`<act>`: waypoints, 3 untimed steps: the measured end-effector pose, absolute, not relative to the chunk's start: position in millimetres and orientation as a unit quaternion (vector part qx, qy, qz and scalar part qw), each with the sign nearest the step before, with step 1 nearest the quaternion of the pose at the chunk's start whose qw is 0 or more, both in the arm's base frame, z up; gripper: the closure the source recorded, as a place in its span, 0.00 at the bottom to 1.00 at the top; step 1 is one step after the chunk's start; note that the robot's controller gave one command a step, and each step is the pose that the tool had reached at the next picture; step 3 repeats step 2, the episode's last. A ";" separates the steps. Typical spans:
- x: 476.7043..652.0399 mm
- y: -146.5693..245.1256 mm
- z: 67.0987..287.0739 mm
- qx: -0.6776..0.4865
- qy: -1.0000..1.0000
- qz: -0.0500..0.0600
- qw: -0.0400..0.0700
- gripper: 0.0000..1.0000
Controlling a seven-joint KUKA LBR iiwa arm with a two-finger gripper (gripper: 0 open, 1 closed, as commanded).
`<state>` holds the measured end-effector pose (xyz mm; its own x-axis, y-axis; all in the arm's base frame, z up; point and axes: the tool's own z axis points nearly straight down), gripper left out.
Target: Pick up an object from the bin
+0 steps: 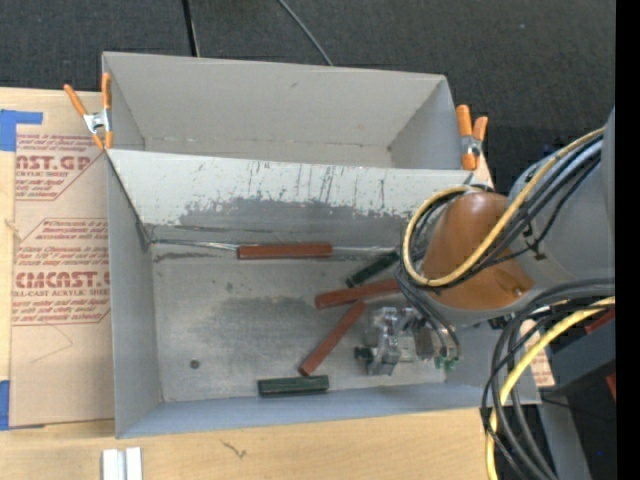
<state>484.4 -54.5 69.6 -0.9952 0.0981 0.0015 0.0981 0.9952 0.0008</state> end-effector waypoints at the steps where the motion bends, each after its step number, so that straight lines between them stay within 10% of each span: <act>1: 484.4 -54.5 69.6 -0.049 -0.999 0.000 0.001 1.00; 2: 492.0 -52.2 246.1 -0.049 -0.999 0.000 -0.003 1.00; 3: 492.0 -52.2 246.1 -0.049 -0.999 0.000 -0.003 1.00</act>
Offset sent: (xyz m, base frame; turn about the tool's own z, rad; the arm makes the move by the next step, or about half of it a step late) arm 0.0060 0.0018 0.1750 0.0020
